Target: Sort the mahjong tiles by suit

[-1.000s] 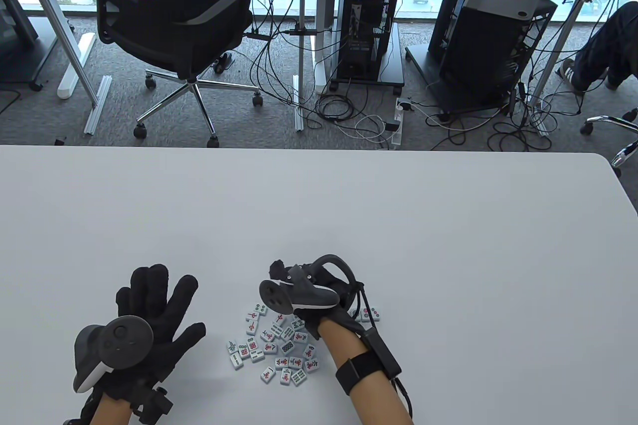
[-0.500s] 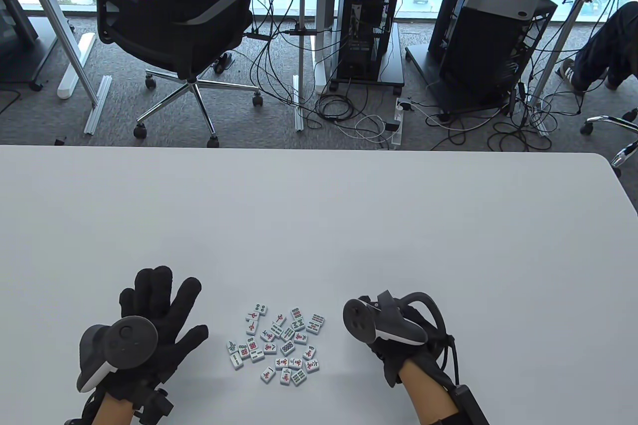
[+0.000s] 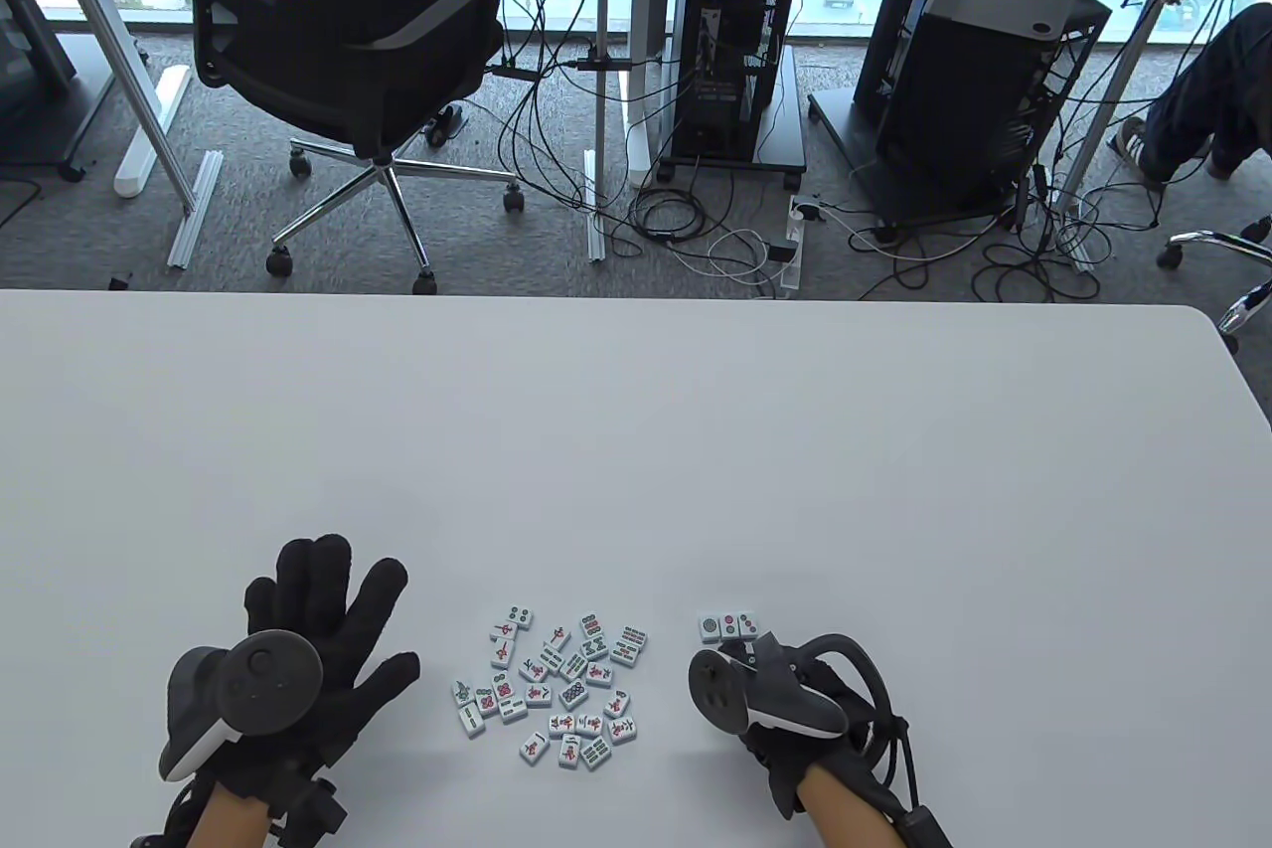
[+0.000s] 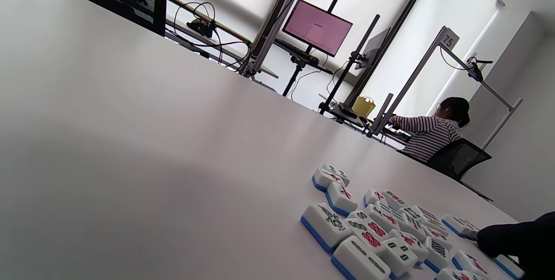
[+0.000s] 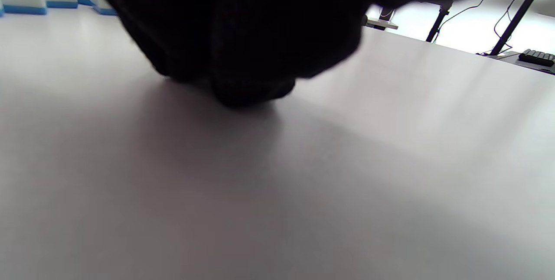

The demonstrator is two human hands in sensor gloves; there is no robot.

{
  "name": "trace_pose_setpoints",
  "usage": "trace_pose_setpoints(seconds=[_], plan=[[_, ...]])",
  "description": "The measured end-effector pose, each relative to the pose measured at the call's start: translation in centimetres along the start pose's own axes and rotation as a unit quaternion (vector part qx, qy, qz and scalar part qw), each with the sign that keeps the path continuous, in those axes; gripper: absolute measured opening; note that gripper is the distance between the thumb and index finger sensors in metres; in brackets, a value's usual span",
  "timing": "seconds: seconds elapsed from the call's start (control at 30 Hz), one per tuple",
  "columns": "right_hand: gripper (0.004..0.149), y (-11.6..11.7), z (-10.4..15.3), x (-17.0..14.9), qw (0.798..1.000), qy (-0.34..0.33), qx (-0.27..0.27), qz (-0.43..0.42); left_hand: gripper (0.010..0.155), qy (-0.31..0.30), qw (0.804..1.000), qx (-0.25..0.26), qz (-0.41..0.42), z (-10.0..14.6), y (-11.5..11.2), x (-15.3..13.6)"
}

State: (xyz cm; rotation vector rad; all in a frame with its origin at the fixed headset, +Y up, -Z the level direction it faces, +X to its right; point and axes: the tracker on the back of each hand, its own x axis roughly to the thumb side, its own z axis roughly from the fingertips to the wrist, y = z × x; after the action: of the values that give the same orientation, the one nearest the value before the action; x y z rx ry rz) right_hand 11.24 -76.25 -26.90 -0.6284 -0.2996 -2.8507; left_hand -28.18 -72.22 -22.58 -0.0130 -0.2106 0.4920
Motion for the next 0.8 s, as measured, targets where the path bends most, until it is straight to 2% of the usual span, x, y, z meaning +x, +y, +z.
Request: trace_pose_setpoints(seconds=[0.1,0.2,0.3,0.47,0.57,0.67,0.8], plan=[[0.06,-0.8,0.3,0.1,1.0,0.007,-0.003,-0.011,0.081,-0.001,1.0,0.002,0.002,0.0,0.0,0.0],[0.059,-2.7,0.3,0.6,0.999,0.008,-0.01,-0.038,0.081,-0.001,1.0,0.002,0.002,0.0,0.0,-0.1],[0.057,-4.9,-0.6,1.7,0.997,-0.012,-0.038,-0.064,0.081,0.0,1.0,0.0,0.003,0.0,0.0,-0.1],[0.055,-7.3,-3.7,4.4,0.994,-0.047,-0.064,-0.072,0.081,0.001,1.0,0.003,0.008,0.1,0.2,-0.2],[0.053,-8.0,-5.8,6.5,0.993,-0.073,-0.074,-0.063,0.081,0.001,1.0,0.008,0.013,0.1,0.4,-0.2],[0.053,-8.6,-7.9,9.1,0.99,-0.11,-0.092,-0.018,0.081,-0.001,1.0,0.009,0.016,0.1,0.4,-0.2],[0.055,-8.6,-10.3,12.2,0.986,-0.146,-0.083,0.016,0.081,-0.002,1.0,0.01,0.018,0.1,0.5,-0.3]])
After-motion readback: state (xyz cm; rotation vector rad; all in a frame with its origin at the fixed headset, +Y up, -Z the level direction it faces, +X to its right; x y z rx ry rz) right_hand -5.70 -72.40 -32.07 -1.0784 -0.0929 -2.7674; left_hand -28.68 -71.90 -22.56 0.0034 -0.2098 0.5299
